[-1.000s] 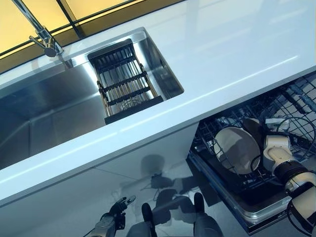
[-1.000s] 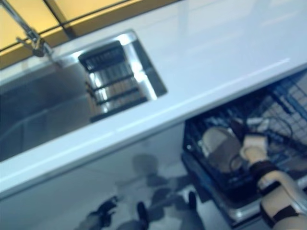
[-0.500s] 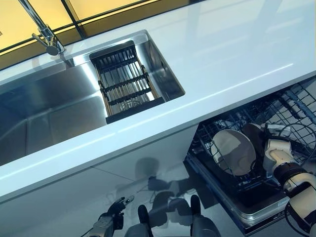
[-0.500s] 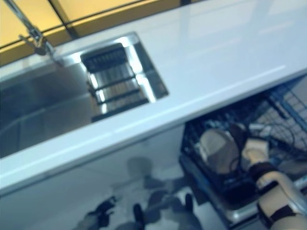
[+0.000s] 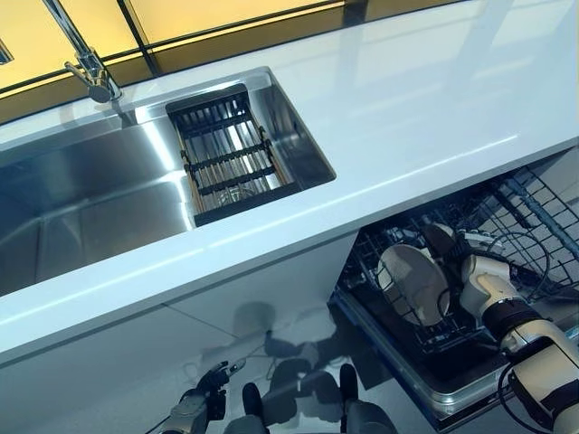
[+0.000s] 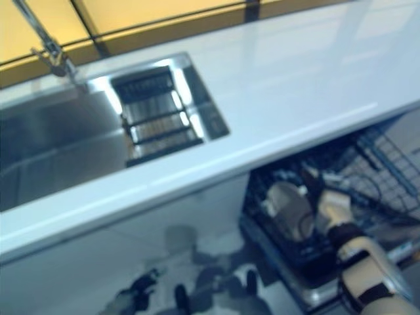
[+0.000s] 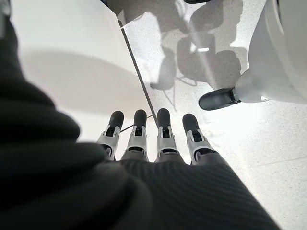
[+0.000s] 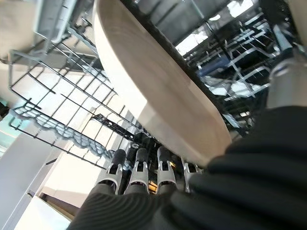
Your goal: Take plates into dishwasher
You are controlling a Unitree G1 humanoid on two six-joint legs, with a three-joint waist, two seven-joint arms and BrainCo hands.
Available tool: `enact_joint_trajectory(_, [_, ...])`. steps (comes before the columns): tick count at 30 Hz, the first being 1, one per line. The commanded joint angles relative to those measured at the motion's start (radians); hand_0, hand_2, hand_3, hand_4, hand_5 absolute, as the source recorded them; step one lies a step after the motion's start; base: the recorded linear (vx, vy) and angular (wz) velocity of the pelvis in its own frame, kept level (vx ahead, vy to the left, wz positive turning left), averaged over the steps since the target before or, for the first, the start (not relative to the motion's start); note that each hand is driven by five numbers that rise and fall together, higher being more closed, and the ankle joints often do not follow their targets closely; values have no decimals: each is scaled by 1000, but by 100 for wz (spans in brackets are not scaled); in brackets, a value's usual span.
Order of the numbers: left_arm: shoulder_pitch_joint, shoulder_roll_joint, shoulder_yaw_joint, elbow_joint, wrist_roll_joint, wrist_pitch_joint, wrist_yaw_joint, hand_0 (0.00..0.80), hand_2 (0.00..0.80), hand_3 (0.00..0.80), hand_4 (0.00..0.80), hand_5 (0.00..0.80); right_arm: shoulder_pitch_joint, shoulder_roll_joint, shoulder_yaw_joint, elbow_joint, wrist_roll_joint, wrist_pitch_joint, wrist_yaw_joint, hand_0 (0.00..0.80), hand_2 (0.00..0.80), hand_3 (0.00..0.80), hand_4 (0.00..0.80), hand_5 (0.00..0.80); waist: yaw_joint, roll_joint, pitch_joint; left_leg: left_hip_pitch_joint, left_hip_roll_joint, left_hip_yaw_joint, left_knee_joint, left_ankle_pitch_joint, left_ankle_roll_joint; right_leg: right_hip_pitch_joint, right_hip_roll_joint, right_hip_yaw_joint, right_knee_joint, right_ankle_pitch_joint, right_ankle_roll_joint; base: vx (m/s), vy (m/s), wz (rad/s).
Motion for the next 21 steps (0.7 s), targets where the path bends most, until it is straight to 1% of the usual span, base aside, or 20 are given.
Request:
enact_joint_trajectory(1, [-60,11,-3,52,31,-14,11,0,0,0,0,0,-26,-3,-24,-16,-76,52,15,0,0,0,0,0,-4,-48,-17,33,19,-39,-2,-42,3,-9,-36,7,-1,4,49,22,42,-3])
enact_joint_trajectory(6, [-49,8,9,55,49,-9,15,0,0,0,0,0,-4,-15,-51,-67,-116,69,51,0,0,0,0,0,-9,-67,-35,48,20,-31,-2,-45,5,8,-30,13,-1,2,48,27,26,-4])
enact_joint_trajectory(12, [-31,10,26,59,67,-5,21,0,0,0,0,0,33,-48,-115,-157,-153,80,96,0,0,0,0,0,-24,-93,-60,68,23,-21,-2,-47,7,27,-20,25,-1,0,48,41,17,-4])
enact_joint_trajectory(17, [-15,14,55,53,80,3,29,0,0,0,0,0,81,-114,-200,-270,-220,61,167,0,0,0,0,0,-45,-115,-82,86,30,-5,-2,-50,8,39,-10,43,-1,1,50,30,7,-6])
enact_joint_trajectory(21, [2,14,76,52,85,8,37,0,0,0,0,0,124,-159,-268,-334,-217,37,177,0,0,0,0,0,-63,-126,-99,101,34,10,-2,-53,9,46,-1,58,-1,2,51,16,19,-10])
